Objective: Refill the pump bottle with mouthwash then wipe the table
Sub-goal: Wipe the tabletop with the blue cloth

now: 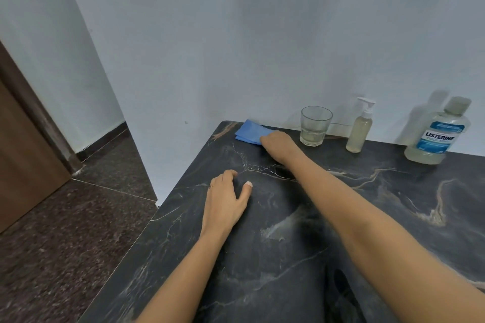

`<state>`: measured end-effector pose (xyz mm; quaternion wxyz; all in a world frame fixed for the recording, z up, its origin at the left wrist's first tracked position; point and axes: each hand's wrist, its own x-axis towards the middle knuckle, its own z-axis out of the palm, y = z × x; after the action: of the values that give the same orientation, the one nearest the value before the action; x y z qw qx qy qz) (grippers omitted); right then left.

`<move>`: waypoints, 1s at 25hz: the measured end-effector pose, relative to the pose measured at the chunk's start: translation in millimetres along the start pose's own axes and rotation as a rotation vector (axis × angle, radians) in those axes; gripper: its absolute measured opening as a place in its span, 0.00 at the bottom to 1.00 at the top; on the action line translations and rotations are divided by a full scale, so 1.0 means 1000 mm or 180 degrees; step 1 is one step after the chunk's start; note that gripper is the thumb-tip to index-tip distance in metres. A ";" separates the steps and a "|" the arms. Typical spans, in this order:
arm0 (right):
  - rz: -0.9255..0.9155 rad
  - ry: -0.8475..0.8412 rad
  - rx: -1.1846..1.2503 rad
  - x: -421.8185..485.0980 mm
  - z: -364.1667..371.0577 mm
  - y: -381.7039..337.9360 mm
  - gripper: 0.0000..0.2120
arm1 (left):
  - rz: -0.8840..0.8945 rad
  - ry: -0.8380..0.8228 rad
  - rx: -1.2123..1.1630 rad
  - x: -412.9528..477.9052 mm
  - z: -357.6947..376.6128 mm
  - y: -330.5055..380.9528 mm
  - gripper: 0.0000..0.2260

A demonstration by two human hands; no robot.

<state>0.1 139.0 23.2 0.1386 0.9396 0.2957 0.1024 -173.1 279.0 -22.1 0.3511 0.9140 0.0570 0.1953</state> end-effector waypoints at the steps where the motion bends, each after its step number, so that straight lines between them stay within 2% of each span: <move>1: -0.0084 -0.0064 -0.0029 -0.006 -0.007 -0.002 0.10 | -0.0001 0.0002 0.0005 0.000 0.000 0.000 0.19; 4: -0.0087 -0.0139 0.0036 -0.041 -0.027 -0.015 0.10 | -0.0011 0.0015 -0.0030 0.000 -0.001 0.000 0.19; 9: 0.0187 0.0595 0.0510 -0.127 -0.045 -0.032 0.06 | 0.0001 0.0025 -0.0089 -0.002 -0.005 0.004 0.17; 11: 0.0421 0.0415 0.0955 -0.149 -0.056 -0.026 0.08 | 0.0027 -0.0016 -0.0107 -0.006 -0.008 0.008 0.15; 13: 0.0743 -0.0132 0.1585 -0.166 -0.070 -0.014 0.14 | 0.0088 -0.0132 -0.0080 -0.013 -0.012 0.012 0.14; 15: 0.0867 -0.0254 0.1902 -0.181 -0.082 0.000 0.13 | 0.0150 -0.0297 -0.0025 -0.023 -0.014 0.014 0.12; 18: 0.1085 0.0120 0.2246 -0.221 -0.102 0.019 0.06 | 0.0146 -0.0382 -0.0214 -0.054 -0.016 0.027 0.11; 21: 0.1319 0.0582 0.2551 -0.279 -0.121 0.029 0.06 | 0.0174 -0.0421 -0.0441 -0.093 -0.015 0.043 0.11; 23: 0.1461 0.0965 0.2482 -0.323 -0.124 0.024 0.07 | 0.0283 -0.0446 -0.0444 -0.114 -0.013 0.053 0.11; 25: 0.1552 0.1134 0.2132 -0.372 -0.115 0.011 0.07 | 0.0340 -0.0521 -0.0435 -0.133 -0.010 0.065 0.11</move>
<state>-325.1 -63.8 93.3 -0.2544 0.9426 0.1017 0.1908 -301.4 204.7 -13.9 0.4052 0.9025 -0.0340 0.1419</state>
